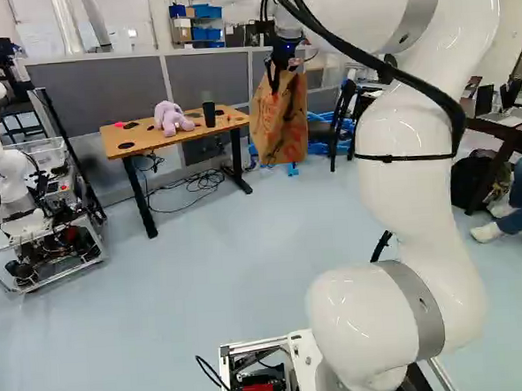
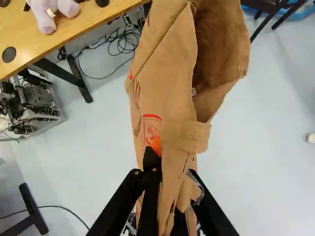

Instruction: Pick up the bag on the ground and place it on the table

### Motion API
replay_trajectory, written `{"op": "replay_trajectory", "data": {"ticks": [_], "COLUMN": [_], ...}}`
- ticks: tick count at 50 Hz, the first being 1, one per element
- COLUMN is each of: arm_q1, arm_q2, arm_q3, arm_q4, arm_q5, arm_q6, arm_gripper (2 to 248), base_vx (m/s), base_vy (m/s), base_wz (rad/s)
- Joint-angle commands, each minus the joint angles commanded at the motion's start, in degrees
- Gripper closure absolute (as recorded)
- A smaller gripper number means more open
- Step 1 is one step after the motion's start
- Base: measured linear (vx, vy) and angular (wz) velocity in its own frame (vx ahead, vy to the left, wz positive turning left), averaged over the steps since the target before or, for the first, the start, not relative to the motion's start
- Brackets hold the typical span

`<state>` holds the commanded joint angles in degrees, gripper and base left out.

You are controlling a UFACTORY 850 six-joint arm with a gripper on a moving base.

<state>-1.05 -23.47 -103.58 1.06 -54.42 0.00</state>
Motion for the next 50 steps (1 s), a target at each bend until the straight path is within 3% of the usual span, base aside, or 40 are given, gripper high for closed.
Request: {"op": "replay_trajectory", "data": {"ticks": [50], "arm_q1": [0.03], "arm_q2": [0.87], "arm_q3": [-6.57], "arm_q4": [0.0], "arm_q5": [-1.51], "arm_q6": [0.0], "arm_gripper": [229], "base_vx": [0.0], "base_vy": [0.0], "base_wz": [0.0]}}
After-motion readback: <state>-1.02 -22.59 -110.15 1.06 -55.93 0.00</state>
